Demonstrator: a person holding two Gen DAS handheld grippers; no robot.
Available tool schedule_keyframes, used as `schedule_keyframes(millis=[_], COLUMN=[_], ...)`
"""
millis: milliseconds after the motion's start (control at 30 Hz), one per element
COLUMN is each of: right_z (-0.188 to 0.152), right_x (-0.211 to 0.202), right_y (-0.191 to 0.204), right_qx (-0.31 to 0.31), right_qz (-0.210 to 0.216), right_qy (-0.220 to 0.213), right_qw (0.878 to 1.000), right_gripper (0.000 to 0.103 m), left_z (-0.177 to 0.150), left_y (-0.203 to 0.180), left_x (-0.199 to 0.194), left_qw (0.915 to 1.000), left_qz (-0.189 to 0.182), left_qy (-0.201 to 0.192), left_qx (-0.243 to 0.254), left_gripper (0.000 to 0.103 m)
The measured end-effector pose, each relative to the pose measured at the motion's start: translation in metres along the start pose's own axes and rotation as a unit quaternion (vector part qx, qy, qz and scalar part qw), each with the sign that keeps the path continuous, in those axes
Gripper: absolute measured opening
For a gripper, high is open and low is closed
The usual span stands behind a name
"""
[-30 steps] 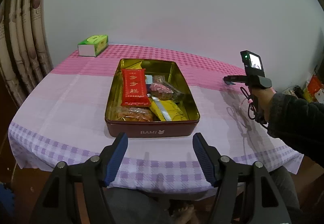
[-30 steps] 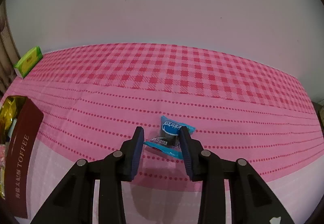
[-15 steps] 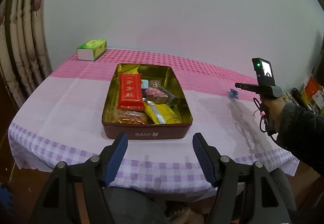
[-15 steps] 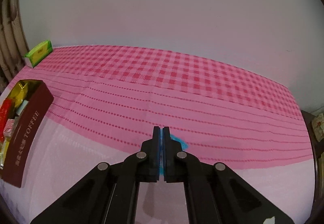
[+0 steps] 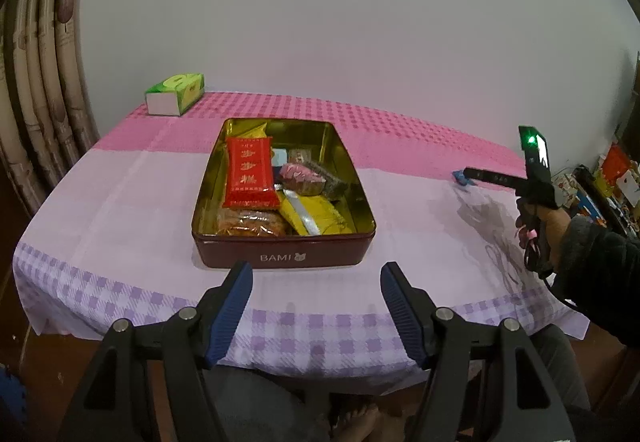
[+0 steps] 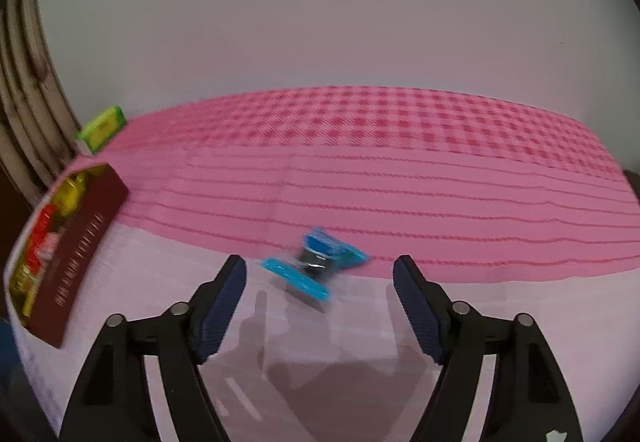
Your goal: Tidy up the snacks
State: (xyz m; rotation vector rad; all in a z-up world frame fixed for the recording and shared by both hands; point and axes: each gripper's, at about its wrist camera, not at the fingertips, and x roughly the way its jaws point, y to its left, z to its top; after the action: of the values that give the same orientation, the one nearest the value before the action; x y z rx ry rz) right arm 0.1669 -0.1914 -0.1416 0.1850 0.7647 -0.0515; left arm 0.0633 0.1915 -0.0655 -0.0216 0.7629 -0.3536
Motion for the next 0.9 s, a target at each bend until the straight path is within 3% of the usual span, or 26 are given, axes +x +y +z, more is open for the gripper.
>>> schedule_keyframes(millis=[167,233,300,600,900], right_z=[0.002,0.006,0.010,0.008,0.037], right_x=[0.030,0.038,0.041,0.035,-0.020], right_y=[0.018,0.018,0.016,0.031,0.050], right_qx=[-0.028,-0.023,-0.018,-0.069,-0.085], right_qz=[-0.014,-0.018,-0.021,-0.078,-0.099], right_qy=[0.035,0.044,0.044,0.054,0.009], right_qw=[0.999,0.999,0.999,0.993,0.991], right_gripper=[0.084,0.072,0.040,0.039,0.039], left_z=[-0.002,-0.002,-0.002,-0.001,-0.003], left_y=[0.000,0.000,0.001,0.002,0.008], left_x=[0.006,0.007,0.009,0.006,-0.017], left_qw=[0.9999,0.9999,0.9998,0.9999,0.9989], left_qz=[0.000,0.002,0.004,0.003,0.026], left_qy=[0.012,0.013,0.016,0.009,-0.016], left_qx=[-0.003,-0.004,-0.007,-0.010,-0.036], left_gripper=[0.068,0.068,0.068,0.068,0.068])
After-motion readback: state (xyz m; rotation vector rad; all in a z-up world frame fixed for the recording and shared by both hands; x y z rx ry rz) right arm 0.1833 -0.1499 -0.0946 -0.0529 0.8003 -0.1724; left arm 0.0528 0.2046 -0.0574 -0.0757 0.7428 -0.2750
